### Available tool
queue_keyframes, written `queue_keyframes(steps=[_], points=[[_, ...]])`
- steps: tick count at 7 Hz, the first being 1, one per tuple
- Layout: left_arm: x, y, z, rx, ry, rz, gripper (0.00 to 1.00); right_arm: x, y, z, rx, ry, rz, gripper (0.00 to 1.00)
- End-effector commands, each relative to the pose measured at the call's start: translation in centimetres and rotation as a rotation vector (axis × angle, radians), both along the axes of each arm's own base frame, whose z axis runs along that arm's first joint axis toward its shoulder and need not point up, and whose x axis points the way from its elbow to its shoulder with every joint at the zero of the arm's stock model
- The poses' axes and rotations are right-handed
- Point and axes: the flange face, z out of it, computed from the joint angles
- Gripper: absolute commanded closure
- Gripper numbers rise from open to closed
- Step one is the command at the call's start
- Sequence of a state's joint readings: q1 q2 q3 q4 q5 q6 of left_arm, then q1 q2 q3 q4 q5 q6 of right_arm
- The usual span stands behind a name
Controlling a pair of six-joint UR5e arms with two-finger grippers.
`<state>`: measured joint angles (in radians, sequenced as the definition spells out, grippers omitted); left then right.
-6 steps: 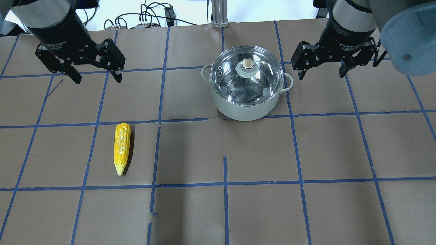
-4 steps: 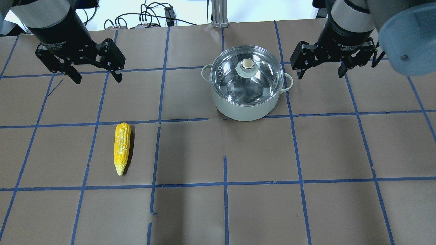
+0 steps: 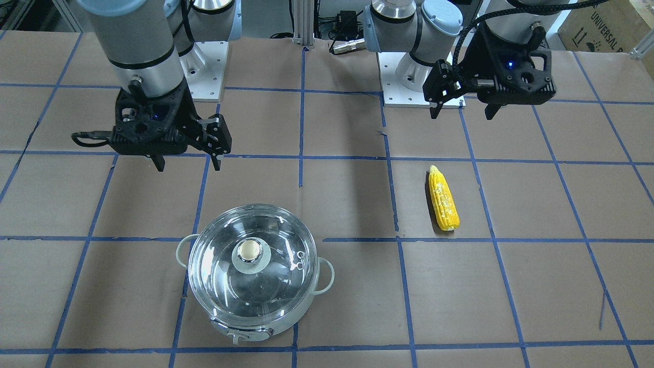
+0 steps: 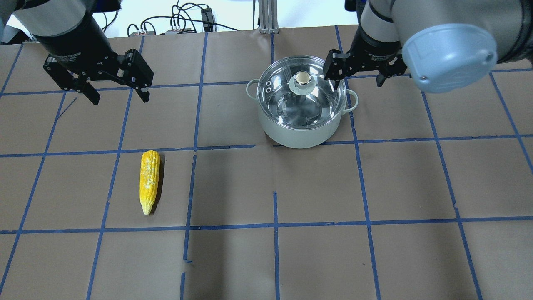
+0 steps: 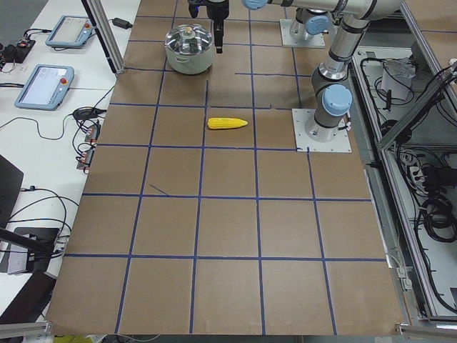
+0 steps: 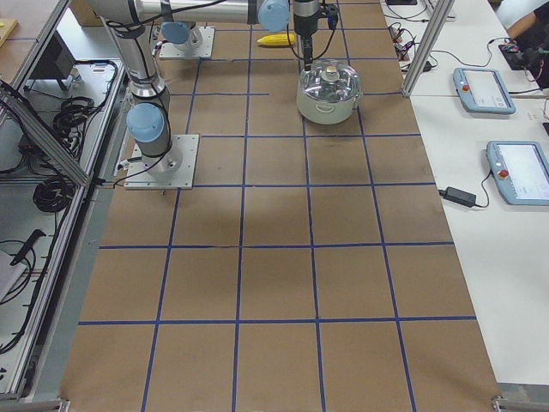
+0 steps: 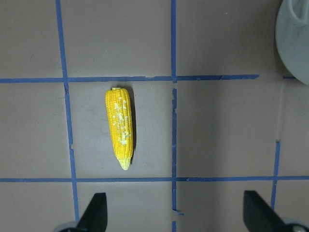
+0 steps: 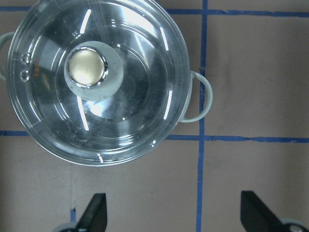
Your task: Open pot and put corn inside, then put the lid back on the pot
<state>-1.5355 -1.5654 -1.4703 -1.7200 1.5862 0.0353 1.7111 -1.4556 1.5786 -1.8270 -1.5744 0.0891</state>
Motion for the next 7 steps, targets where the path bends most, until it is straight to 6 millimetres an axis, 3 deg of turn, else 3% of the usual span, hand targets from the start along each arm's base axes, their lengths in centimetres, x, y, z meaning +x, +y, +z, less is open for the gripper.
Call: queue_keyframes(steps=[1, 3, 4, 5, 7], points=[[0.0, 0.0, 0.0, 0.0, 0.002, 0.0, 0.0, 2.9, -2.2, -2.1, -0.027, -0.014, 0.045, 0.01], [0.0, 0.1, 0.0, 0.0, 0.002, 0.0, 0.0, 6.5, -7.1, -2.2, -0.041, -0.016, 0.093, 0.01], [0.0, 0.1, 0.0, 0.0, 0.002, 0.0, 0.0, 7.8, -8.8, -3.1, 0.033, 0.0, 0.106, 0.01], [0.0, 0.1, 0.0, 0.0, 0.0, 0.0, 0.0, 8.0, -9.7, -3.9, 0.06, 0.004, 0.108, 0.01], [0.0, 0.1, 0.0, 0.0, 0.0, 0.0, 0.0, 8.0, -9.8, -7.9, 0.122, 0.024, 0.113, 0.01]])
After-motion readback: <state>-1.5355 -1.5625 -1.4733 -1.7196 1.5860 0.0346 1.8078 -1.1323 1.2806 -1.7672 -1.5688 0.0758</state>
